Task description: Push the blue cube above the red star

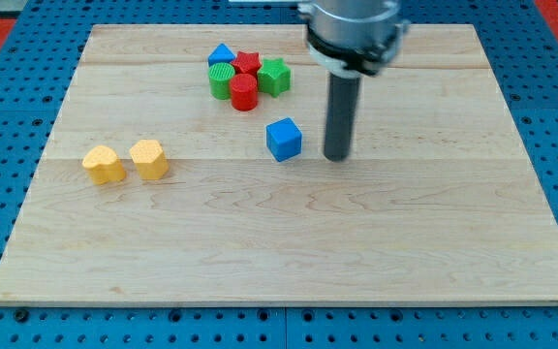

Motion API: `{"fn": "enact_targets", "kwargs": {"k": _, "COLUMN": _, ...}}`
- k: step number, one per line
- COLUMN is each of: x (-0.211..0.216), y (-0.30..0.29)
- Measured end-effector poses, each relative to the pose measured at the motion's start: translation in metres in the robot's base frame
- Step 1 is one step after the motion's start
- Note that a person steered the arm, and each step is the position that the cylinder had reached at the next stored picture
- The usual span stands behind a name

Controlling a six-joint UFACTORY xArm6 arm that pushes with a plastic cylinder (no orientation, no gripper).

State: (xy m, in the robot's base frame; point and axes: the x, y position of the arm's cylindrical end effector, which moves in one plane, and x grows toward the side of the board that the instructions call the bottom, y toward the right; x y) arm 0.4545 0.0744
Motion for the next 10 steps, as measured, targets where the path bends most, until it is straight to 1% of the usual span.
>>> {"fn": "enact_targets", "kwargs": {"k": 1, "x": 0.006, "y": -0.075}}
{"fn": "enact_targets", "kwargs": {"k": 2, "x": -0.029, "y": -0.108}}
{"fn": "enact_targets", "kwargs": {"k": 3, "x": -0.062, "y": -0.056}}
{"fn": "enact_targets", "kwargs": {"k": 4, "x": -0.040, "y": -0.013}}
{"fn": "enact_targets", "kwargs": {"k": 5, "x": -0.026, "y": 0.003}}
{"fn": "enact_targets", "kwargs": {"k": 6, "x": -0.027, "y": 0.053}}
{"fn": "enact_targets", "kwargs": {"k": 7, "x": -0.053, "y": 0.068}}
{"fn": "enact_targets", "kwargs": {"k": 8, "x": -0.104, "y": 0.059}}
{"fn": "enact_targets", "kwargs": {"k": 9, "x": -0.143, "y": 0.059}}
{"fn": "enact_targets", "kwargs": {"k": 10, "x": -0.181, "y": 0.029}}
